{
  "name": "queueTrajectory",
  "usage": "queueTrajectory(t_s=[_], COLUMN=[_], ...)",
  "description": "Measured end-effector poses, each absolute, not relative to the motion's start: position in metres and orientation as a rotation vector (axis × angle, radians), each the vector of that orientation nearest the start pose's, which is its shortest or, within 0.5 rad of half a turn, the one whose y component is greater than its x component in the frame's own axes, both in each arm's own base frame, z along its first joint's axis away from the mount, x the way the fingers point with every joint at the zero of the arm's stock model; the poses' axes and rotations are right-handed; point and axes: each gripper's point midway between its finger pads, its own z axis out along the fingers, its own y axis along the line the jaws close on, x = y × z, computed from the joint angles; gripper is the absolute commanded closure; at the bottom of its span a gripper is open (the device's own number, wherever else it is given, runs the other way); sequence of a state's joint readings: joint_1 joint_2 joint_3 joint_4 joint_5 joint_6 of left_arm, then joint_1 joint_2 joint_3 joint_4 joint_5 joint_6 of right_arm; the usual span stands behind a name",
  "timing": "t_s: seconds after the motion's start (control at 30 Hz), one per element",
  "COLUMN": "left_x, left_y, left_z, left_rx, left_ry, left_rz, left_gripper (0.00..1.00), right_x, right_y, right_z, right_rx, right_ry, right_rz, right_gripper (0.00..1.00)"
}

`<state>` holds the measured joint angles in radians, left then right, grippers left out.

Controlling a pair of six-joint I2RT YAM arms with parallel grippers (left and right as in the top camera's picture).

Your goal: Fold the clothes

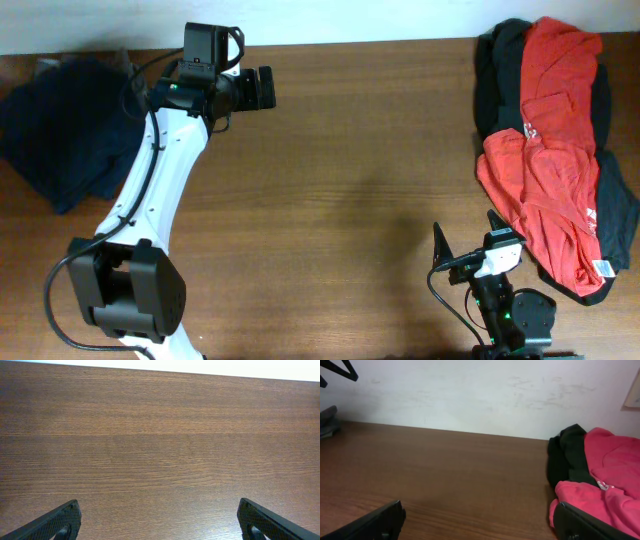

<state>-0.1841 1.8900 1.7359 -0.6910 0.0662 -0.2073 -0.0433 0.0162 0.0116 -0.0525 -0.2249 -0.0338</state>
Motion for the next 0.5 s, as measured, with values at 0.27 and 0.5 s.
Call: queueTrajectory(t_s=[0.27,0.5], left_x=[0.509,0.504], left_y=[-0.098,-0.095], left_z=[0.203,0.201], left_rx=[-0.02,-0.023], left_ry=[2.421,2.436], left_rz=[-0.2,-0.146], left_gripper=[0.01,0.01], right_x=[0.244,0.244], right_y=[0.028,0.028], right_z=[0.163,0.163], right_rx=[-0.165,-0.165], right_ry=[1.62,1.62], right_rz=[0.124,0.124], right_gripper=[0.01,0.01])
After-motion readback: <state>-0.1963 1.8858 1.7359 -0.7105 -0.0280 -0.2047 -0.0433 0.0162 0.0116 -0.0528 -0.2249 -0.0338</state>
